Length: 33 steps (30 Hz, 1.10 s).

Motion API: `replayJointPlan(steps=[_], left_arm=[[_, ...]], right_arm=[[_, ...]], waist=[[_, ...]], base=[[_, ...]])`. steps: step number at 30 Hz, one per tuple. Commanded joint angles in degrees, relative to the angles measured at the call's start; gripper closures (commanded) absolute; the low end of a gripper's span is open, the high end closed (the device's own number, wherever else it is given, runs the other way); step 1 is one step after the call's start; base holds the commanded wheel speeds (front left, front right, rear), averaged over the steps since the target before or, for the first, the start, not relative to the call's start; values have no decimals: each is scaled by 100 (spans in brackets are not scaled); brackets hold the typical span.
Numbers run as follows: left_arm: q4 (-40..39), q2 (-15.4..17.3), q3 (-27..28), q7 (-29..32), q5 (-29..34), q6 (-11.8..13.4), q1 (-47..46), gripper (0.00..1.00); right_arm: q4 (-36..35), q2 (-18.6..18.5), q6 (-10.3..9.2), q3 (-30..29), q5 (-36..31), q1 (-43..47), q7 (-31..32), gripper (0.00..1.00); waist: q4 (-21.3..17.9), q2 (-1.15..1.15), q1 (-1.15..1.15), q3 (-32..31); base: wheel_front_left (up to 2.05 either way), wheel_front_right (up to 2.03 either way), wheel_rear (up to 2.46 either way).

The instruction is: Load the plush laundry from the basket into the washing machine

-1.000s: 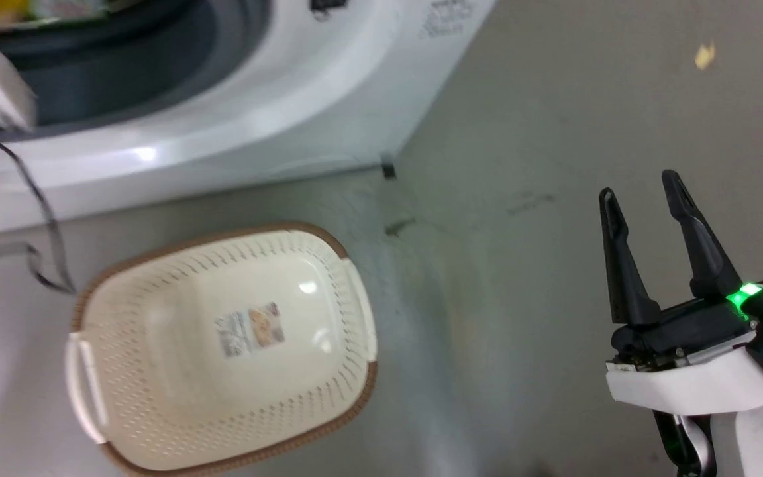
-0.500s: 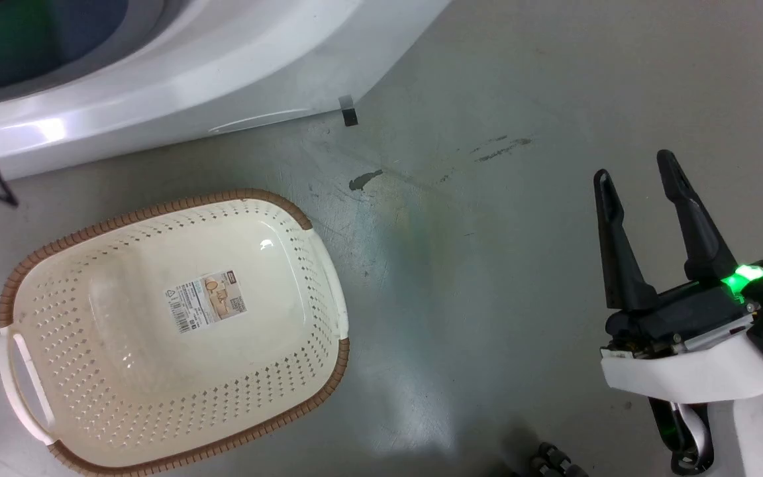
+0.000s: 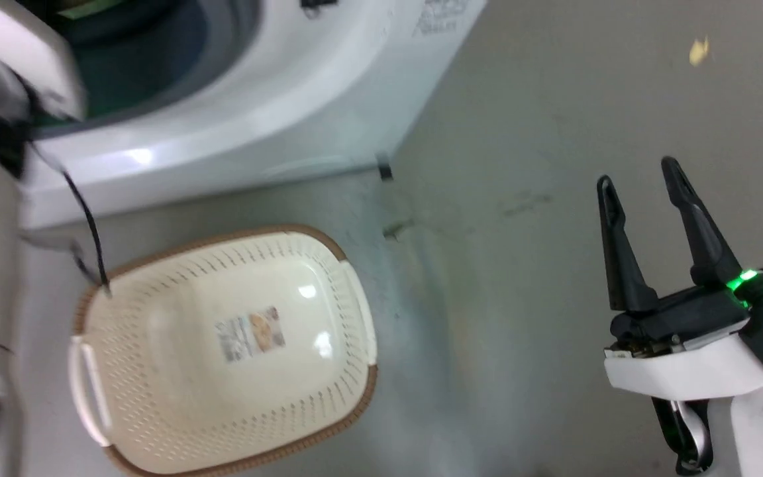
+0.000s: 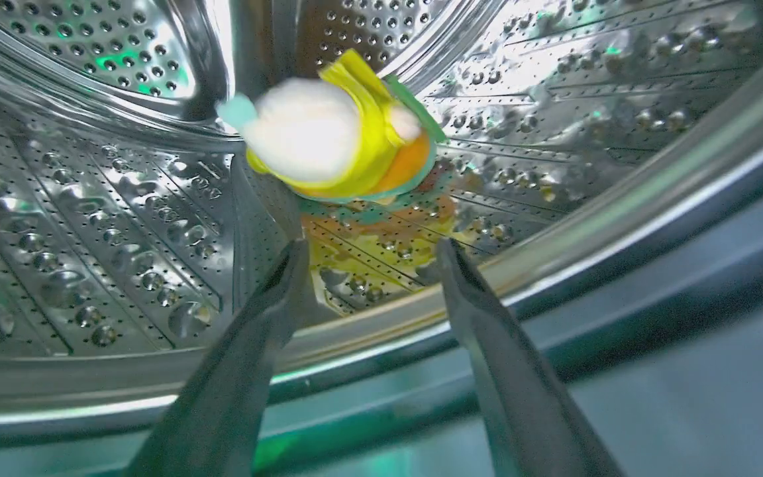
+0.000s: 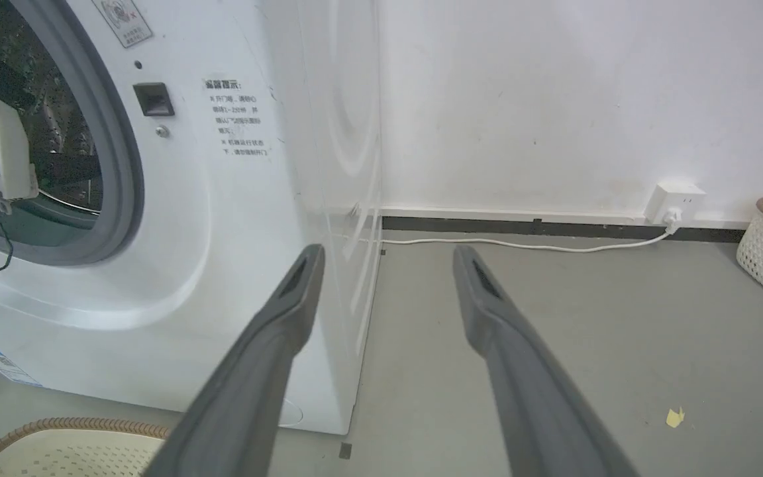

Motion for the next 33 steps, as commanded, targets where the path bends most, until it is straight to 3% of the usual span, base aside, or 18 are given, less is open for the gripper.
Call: replayJointPlan(steps=[1, 5, 9, 14, 15, 16, 18, 19, 23, 33], left_arm=[[16, -85, -23, -123, -28, 2, 125, 0], [-11, -539, -119, -885, -304, -19, 838, 0], [-260, -776, -149, -1144, -490, -25, 1352, 0], [-1225, -1152, 122, -1291, -836, 56, 2519, 0], [-1938, -1285, 299, -1295, -867, 193, 3133, 0], [-1938, -1285, 299, -1295, -867, 193, 3133, 0], [-2993, -1477, 458, -1297, -739, 396, 4156, 0], [-2993, -1477, 458, -1297, -739, 396, 4156, 0], [-4152, -1681, 414, -1298, -243, 626, 5631, 0], [-4782, -1944, 365, -1299, 252, 879, 7039, 0]], right_arm=[[12, 7, -5, -24, -50, 57, -25, 0], [66, 7, -5, -11, -299, 239, -25, 0], [61, 7, -5, 16, -441, 381, -25, 0], [97, 7, -5, -43, -548, 688, -25, 0], [127, 7, -5, -90, -559, 825, -25, 0], [127, 7, -5, -90, -559, 825, -25, 0], [120, 7, -5, -161, -545, 1026, -25, 0], [120, 7, -5, -161, -545, 1026, -25, 0], [171, 7, -5, -235, -534, 1356, -25, 0], [393, 7, -5, -339, -608, 1926, -25, 0]], waist=[[305, 0, 0, -454], [633, 0, 0, -1250], [841, 0, 0, -1668], [1141, 0, 0, -2281], [1233, 0, 0, -2488], [1233, 0, 0, -2488], [1342, 0, 0, -2683], [1342, 0, 0, -2683], [1506, 0, 0, -2963], [1708, 0, 0, -3240]], base=[[0, 0, 0], [0, 0, 0], [0, 0, 0], [0, 0, 0], [0, 0, 0], [0, 0, 0], [0, 0, 0], [0, 0, 0], [0, 0, 0], [0, 0, 0]])
